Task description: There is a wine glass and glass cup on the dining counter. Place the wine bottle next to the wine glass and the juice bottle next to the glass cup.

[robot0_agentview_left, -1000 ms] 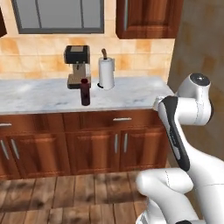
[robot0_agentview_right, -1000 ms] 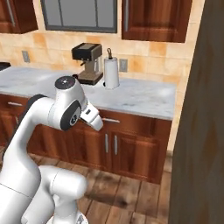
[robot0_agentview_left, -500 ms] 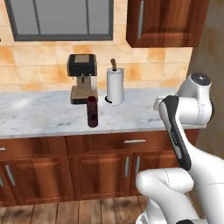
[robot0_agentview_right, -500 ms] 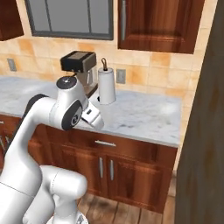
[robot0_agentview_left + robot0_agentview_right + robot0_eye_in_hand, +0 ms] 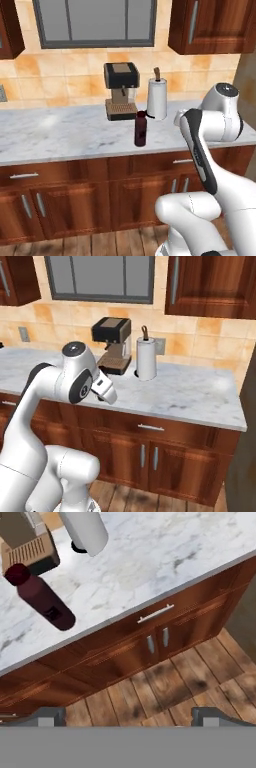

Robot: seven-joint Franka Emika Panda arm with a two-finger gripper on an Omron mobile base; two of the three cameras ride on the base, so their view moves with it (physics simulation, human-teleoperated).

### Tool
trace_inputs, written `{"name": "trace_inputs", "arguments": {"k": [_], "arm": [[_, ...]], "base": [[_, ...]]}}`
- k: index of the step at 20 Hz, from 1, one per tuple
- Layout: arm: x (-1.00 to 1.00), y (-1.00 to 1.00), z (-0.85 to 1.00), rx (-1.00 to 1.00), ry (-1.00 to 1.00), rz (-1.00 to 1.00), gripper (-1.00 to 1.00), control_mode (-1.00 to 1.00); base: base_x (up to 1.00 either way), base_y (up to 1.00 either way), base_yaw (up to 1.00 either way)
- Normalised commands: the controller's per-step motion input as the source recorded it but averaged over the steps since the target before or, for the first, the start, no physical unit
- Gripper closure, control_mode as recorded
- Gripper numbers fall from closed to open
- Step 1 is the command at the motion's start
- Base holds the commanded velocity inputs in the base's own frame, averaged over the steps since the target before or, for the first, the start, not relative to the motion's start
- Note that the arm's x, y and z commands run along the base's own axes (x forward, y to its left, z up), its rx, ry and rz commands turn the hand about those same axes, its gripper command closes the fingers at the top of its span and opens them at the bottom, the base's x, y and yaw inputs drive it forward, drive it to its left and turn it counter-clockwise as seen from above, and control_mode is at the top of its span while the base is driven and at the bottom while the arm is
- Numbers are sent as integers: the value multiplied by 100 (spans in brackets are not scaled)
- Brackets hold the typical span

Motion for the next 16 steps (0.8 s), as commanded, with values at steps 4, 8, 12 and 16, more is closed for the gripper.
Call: {"name": "trace_inputs", "arguments": {"k": [4,8,12,16], "arm": [[0,0,0,0,0,0,-100,100],[0,0,0,0,0,0,-100,100],[0,0,0,0,0,0,-100,100],[0,0,0,0,0,0,-100,100]], "base": [[1,51,-21],[0,50,-19],[0,52,-9],[0,43,-5]]}}
